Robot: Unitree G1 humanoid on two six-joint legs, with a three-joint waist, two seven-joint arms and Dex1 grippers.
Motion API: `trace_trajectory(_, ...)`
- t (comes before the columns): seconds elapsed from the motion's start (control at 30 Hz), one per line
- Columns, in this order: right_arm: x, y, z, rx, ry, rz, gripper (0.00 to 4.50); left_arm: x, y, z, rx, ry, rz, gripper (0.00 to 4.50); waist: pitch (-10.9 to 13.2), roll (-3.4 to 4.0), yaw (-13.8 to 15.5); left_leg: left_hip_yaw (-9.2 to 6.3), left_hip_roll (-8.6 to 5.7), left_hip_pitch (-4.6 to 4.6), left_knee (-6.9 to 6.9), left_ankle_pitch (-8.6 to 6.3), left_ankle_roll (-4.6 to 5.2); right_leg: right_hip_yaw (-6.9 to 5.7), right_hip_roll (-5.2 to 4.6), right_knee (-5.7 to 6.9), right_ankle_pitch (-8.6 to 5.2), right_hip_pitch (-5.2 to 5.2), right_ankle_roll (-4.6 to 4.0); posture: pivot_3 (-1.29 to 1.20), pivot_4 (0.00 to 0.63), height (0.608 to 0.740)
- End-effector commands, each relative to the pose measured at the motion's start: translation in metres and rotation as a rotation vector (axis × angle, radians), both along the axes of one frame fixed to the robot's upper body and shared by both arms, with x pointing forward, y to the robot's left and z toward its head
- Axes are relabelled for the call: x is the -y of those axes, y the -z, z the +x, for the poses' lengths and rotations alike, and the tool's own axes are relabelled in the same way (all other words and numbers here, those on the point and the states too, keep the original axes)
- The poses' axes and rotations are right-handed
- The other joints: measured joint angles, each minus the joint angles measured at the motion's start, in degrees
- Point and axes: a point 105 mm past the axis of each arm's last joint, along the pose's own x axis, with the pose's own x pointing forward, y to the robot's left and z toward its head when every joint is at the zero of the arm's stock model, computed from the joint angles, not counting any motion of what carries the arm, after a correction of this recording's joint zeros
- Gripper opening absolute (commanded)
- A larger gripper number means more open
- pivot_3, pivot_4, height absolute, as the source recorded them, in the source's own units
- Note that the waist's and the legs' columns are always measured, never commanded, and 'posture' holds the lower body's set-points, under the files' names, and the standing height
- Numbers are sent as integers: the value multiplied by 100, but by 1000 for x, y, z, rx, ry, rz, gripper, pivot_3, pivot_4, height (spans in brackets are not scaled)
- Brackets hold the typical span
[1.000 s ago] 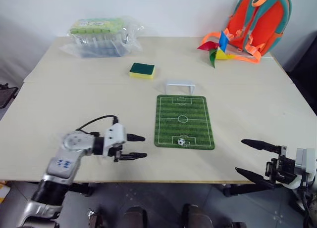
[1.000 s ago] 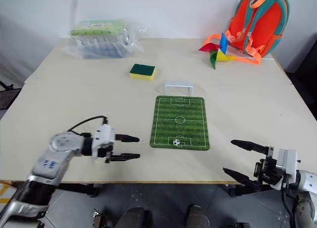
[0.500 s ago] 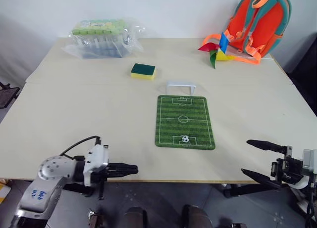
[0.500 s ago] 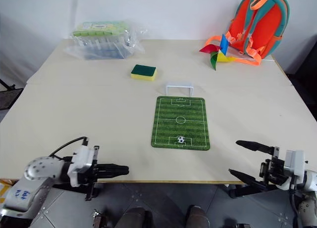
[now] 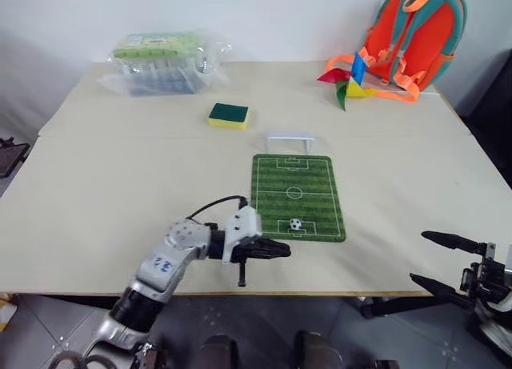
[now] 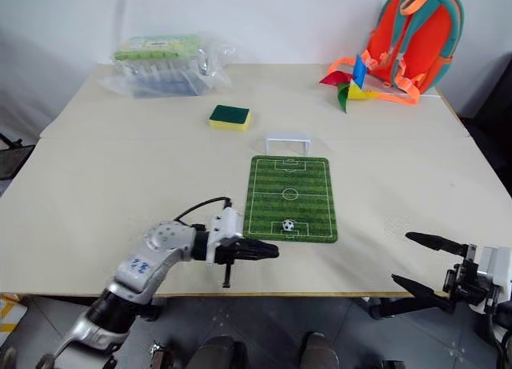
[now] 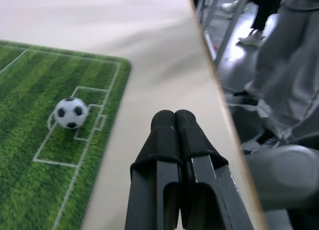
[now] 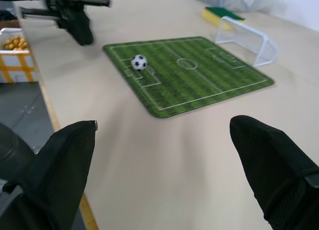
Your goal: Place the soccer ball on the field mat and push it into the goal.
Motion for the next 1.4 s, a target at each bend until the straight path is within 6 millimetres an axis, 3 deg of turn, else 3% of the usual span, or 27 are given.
trace_trajectory(0.03,-4,-6,-8,48,-3,-7,4500,13,-2,11,28,-17,5,56,0,0,-2,-1,0,-2,4,-1,2,0,0,-1,0,0,1,0,150,740)
trace_trajectory(0.37,-17,1,-17,47,26,27,4500,33,2,31,42,-49,-1,56,0,0,-10,0,0,-2,4,-3,4,-1,0,-2,1,1,1,0,150,740)
trace_trajectory(0.57,-22,2,-14,59,71,66,4500,36,-4,64,128,-171,-30,56,1,-2,4,-2,-1,-4,7,-3,5,-2,-1,-4,1,1,3,0,150,740)
trace_trajectory(0.67,-25,-1,-6,105,164,138,4500,38,-34,95,255,-288,-131,56,6,-10,7,-2,-1,-5,6,-4,7,-4,-1,-6,2,1,4,0,150,740)
trace_trajectory(0.73,-26,-4,4,153,262,213,4500,38,-65,103,336,-298,-241,56,7,-12,2,-4,-1,-11,8,-4,7,-7,-1,-8,2,-1,4,0,150,740)
trace_trajectory(0.8,-27,-6,10,176,320,262,4500,34,-79,103,368,-281,-300,56,6,-9,-7,-2,-1,-14,6,-5,7,-6,-2,-12,4,-3,7,0,150,740)
trace_trajectory(0.97,-39,-6,21,196,331,314,4500,-15,-81,96,430,-273,-290,56,-4,6,-82,7,-1,-4,-16,-9,10,-4,0,-15,4,-9,7,0,150,740)
trace_trajectory(1.07,-41,-10,27,228,333,334,4500,-61,-78,85,431,-285,-253,56,-3,7,-121,12,1,-12,-22,-7,7,2,2,-3,3,-29,5,0,150,740)
trace_trajectory(1.23,-36,-13,38,250,330,334,4500,-147,-66,66,402,-444,-108,56,-3,6,-157,10,0,-15,-12,-8,8,8,0,1,3,-27,5,0,150,740)
trace_trajectory(1.4,-32,-15,45,258,309,328,4500,-196,-56,36,357,-594,-51,56,-2,7,-134,8,0,-11,-14,-11,10,10,-2,2,3,-25,5,0,150,740)
